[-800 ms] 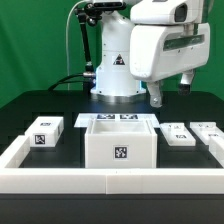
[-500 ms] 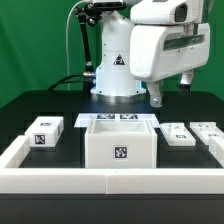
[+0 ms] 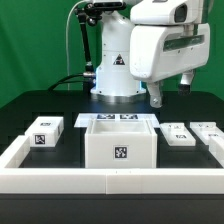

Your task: Assemble cabinet

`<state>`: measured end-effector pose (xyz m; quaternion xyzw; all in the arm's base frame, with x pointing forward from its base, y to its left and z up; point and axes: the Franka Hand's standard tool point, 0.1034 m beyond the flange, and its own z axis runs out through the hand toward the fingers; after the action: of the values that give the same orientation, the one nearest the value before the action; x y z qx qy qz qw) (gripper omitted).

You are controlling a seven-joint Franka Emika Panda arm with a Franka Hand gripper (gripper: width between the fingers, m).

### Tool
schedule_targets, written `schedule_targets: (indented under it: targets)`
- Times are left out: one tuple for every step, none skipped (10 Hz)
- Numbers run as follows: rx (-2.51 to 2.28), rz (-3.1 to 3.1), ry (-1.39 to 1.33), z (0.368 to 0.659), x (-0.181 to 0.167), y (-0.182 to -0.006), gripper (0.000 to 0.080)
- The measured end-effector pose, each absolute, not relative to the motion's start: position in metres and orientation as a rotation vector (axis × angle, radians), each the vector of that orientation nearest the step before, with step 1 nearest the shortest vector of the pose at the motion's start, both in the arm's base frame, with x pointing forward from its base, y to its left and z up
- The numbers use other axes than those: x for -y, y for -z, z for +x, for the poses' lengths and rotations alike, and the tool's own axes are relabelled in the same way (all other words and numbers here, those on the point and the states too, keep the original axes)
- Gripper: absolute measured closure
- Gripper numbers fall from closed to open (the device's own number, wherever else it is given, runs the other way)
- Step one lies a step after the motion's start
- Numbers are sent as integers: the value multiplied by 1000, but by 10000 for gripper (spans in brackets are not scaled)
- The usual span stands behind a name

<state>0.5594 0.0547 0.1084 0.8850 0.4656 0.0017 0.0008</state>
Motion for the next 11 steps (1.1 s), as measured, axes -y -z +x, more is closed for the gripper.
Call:
schedule_targets:
  targets:
    - [-1593, 2699, -24, 547, -47, -102, 2]
    - [-1726, 2606, -46, 540, -41, -96, 2]
    - [-1780, 2573, -33, 536, -36, -92, 2]
    - [-1876, 2494, -15, 534, -31, -91, 2]
    - [-1925, 2442, 14, 532, -27, -89, 2]
    - [-1909, 2457, 12, 532, -27, -89, 2]
    - [-1909, 2458, 12, 532, -27, -89, 2]
    - [-1909, 2458, 13, 532, -27, -89, 2]
    - [-1947, 2428, 18, 531, -26, -87, 2]
    - [-2260, 2139, 39, 526, -17, -80, 2]
    - [-2261, 2136, 49, 524, -17, -79, 2]
